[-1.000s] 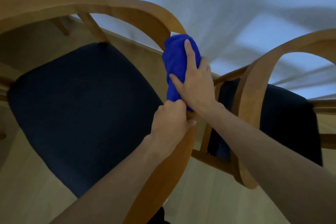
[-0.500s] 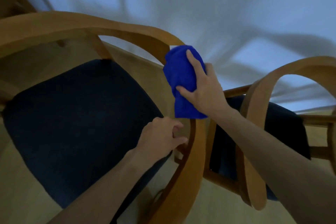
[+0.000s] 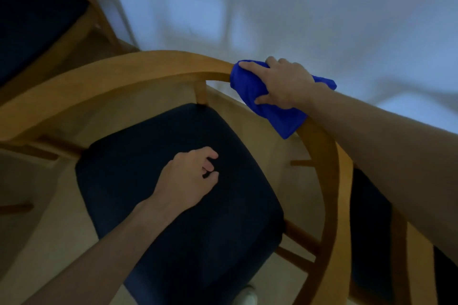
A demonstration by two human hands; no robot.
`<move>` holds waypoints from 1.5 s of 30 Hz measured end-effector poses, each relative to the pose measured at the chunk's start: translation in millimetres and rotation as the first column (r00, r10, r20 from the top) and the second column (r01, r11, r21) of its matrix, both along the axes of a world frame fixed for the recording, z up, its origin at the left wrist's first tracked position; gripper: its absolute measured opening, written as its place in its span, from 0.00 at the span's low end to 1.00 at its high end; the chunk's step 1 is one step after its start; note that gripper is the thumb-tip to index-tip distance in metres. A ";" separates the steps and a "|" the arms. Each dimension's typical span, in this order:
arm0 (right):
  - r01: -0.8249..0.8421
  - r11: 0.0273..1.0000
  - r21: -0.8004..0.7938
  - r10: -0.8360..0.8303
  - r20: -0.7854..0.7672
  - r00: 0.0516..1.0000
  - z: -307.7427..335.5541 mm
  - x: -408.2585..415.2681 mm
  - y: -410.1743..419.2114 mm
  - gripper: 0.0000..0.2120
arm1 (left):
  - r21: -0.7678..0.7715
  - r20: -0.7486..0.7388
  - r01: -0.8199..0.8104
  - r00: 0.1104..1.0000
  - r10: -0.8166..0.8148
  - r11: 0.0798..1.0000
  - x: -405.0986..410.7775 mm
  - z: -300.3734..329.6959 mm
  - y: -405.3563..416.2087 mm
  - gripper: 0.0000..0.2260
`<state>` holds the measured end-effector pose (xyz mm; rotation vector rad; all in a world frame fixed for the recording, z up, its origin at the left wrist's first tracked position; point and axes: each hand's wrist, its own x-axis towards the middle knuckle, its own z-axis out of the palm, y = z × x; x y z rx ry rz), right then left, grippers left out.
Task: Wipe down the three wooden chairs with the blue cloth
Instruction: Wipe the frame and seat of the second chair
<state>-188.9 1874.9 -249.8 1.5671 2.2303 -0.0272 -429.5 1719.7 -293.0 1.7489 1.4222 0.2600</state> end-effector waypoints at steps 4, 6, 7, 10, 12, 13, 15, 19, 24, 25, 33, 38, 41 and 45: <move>-0.016 0.996 -0.082 0.010 -0.075 0.997 -7.3 -27.0 26.3 0.42 | 0.085 -0.021 -0.056 0.998 0.058 0.995 -42.5 5.3 21.0 0.17; -0.048 0.996 -0.077 0.040 -0.110 0.993 -11.5 -50.8 34.6 0.42 | 0.154 -0.024 -0.108 0.993 0.113 0.982 -67.9 8.6 32.2 0.16; -0.080 0.995 -0.063 0.072 -0.121 0.990 -14.2 -68.5 37.8 0.42 | 0.197 -0.039 -0.126 0.990 0.136 0.972 -81.2 10.8 37.5 0.16; -0.241 0.970 0.004 0.239 -0.143 0.960 -21.8 -135.3 43.1 0.43 | 0.333 -0.126 -0.170 0.967 0.222 0.927 -124.0 21.7 49.5 0.16; -0.327 0.945 0.016 0.326 -0.137 0.936 -21.6 -172.3 45.0 0.45 | 0.438 -0.162 -0.208 0.938 0.305 0.874 -156.7 32.8 52.3 0.17; -0.348 0.937 0.009 0.347 -0.130 0.929 -20.9 -185.1 45.0 0.46 | 0.479 -0.178 -0.237 0.917 0.358 0.845 -174.1 37.1 50.5 0.18; -0.370 0.929 -0.002 0.367 -0.118 0.923 -20.4 -204.2 44.3 0.47 | 0.531 -0.216 -0.300 0.856 0.469 0.792 -208.4 40.2 45.2 0.23; -0.492 0.870 -0.015 0.487 -0.116 0.865 -15.8 -267.5 26.6 0.46 | 0.345 -0.332 -0.391 0.799 0.500 0.853 -256.4 30.7 28.7 0.39; -0.671 0.741 0.028 0.656 -0.247 0.713 -25.6 -380.0 -32.7 0.42 | 0.284 -0.220 -0.555 0.756 0.616 0.782 -280.5 22.8 15.5 0.30; -0.683 0.729 0.050 0.668 -0.272 0.693 -28.9 -391.6 -40.3 0.43 | 0.258 -0.197 -0.599 0.735 0.649 0.758 -286.1 20.5 13.7 0.30; -0.546 0.837 0.042 0.540 -0.230 0.810 -13.8 -346.4 -10.0 0.68 | 0.445 -0.331 -0.436 0.731 0.596 0.782 -273.8 27.5 -1.2 0.54; -0.459 0.883 0.093 0.469 -0.174 0.866 -16.4 -301.7 7.4 0.62 | 0.376 -0.548 -0.185 0.746 0.379 0.908 -233.9 31.4 31.0 0.57; -0.361 0.930 0.070 0.367 -0.149 0.918 -12.7 -279.3 23.3 0.59 | 0.314 -0.641 -0.090 0.715 0.281 0.945 -203.5 25.9 65.2 0.59; -0.179 0.984 -0.019 0.178 -0.059 0.982 -3.9 -248.1 36.9 0.58 | 0.344 -0.638 -0.024 0.727 0.252 0.939 -169.2 18.0 120.1 0.56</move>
